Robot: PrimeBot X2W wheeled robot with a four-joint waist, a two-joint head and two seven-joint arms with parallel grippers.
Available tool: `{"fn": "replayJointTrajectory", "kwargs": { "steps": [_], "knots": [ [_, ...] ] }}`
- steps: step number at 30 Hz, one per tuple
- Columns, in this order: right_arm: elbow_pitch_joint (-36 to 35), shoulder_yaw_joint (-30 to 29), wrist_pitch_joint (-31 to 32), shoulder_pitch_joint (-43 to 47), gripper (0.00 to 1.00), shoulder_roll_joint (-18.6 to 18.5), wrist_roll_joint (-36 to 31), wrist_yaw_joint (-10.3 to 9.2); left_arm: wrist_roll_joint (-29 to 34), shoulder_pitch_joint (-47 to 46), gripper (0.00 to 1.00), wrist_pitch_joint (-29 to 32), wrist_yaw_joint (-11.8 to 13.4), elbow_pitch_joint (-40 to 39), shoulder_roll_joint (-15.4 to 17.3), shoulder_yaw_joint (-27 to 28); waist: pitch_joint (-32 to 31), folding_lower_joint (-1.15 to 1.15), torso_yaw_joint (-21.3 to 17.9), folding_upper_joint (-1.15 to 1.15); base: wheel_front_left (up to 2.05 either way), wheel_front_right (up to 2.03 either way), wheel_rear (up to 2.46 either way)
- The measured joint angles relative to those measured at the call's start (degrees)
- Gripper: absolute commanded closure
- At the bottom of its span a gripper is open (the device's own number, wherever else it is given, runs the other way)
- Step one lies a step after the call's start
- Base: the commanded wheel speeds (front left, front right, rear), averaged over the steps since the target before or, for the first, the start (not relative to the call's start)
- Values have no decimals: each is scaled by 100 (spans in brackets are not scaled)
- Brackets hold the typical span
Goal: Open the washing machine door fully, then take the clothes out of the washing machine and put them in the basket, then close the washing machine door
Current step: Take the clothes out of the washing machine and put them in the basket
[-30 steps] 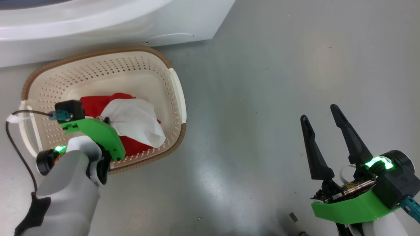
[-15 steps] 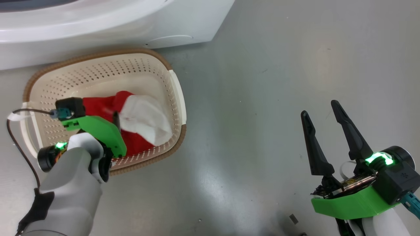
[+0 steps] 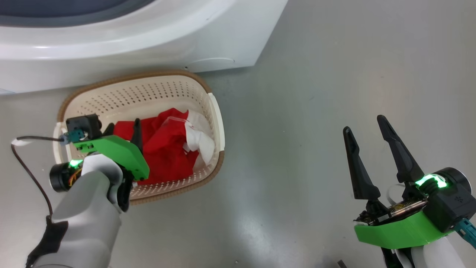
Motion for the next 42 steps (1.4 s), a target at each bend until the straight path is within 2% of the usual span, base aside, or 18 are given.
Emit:
{"fn": "replayJointTrajectory", "kwargs": {
  "steps": [9, 14, 21, 26, 31, 38, 42],
  "knots": [
    [41, -80, 25, 59, 0, -1, -44, 0, 9, 526, 0, -292, 14, -695, -8, 133, -440, 0, 174, 0, 0, 0, 0],
    [51, -174, 100, 162, 0, -4, -107, 0, 315, 1062, 0, -293, 333, -1798, 97, 366, -722, 0, 248, 0, 0, 0, 0],
    [119, -241, 154, 307, 0, -4, -138, 0, 831, 2230, 0, -294, 878, -3740, 260, 892, -1137, 0, 311, 0, 0, 0, 0],
    [149, -275, 196, 539, 0, -2, -149, 0, 1090, 3073, 0, -294, 1065, -4706, 304, 943, -1453, 0, 333, 0, 0, 0, 0],
    [140, -314, 244, 637, 0, -1, -194, 0, 1352, 3580, 0, -294, 1110, -5659, 427, 944, -1749, 0, 354, 0, 0, 0, 0],
    [107, -352, 289, 876, 0, 2, -238, 0, 1591, 4250, 0, -318, 1125, -6503, 563, 972, -2122, 0, 354, 0, 0, 0, 0],
    [87, -386, 304, 1014, 0, 5, -240, 0, 1817, 4543, 0, -319, 1220, -7083, 550, 1107, -2310, 0, 331, 0, 0, 0, 0]
  ]
}}
